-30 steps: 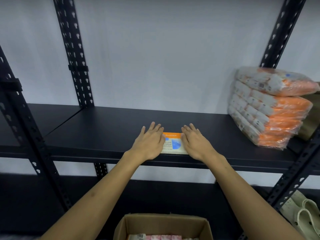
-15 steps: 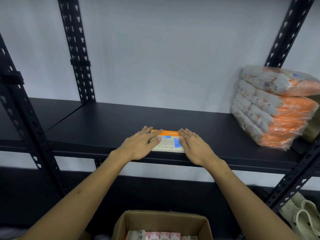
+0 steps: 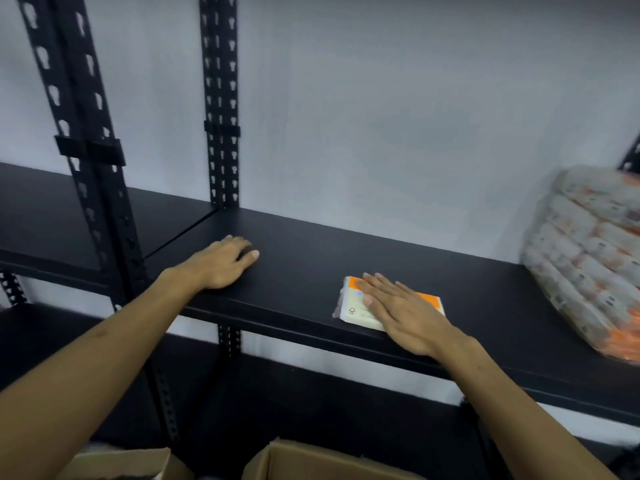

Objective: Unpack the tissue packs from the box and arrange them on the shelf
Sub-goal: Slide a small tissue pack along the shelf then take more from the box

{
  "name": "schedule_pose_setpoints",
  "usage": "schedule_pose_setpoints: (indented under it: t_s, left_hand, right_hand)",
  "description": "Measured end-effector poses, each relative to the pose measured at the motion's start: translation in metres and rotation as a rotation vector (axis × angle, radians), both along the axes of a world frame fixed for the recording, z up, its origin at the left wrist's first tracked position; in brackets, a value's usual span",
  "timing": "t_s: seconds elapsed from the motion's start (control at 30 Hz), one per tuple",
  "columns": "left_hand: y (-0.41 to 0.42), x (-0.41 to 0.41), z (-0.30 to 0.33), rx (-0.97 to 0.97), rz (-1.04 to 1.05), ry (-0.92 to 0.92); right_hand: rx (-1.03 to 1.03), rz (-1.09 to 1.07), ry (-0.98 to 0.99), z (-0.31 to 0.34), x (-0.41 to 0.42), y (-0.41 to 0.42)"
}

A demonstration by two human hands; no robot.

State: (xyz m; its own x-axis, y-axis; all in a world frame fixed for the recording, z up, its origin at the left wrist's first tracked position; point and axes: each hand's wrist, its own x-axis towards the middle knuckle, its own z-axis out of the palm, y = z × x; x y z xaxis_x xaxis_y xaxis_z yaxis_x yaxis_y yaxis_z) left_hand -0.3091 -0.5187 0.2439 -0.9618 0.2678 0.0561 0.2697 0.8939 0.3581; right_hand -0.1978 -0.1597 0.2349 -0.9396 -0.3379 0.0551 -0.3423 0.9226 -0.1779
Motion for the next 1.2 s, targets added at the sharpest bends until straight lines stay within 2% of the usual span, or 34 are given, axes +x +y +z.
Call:
schedule_pose_setpoints:
  t_s: [0.3,0.43,0.7,1.2]
  left_hand:
    - [-0.023,-0.04,-0.014,-0.175,0.162,0.01]
    - [-0.022,-0.042,-0.018,-0.189,0.235,-0.001]
    - [-0.028,-0.051,-0.013,-0.297,0.217,-0.025]
    - [-0.031,-0.065,-0.029,-0.175,0.237,-0.022]
  right_hand:
    - [-0.034,-0.019,-0.007,-0.007,-0.071,-0.06]
    - [-0.027,-0.01,-0.001,-0.007,-0.111,-0.09]
    - [-0.002,0.03,0.017,-0.006,-0.199,-0.152]
    - [0.028,0.102,0.153,-0.007,-0.321,-0.249]
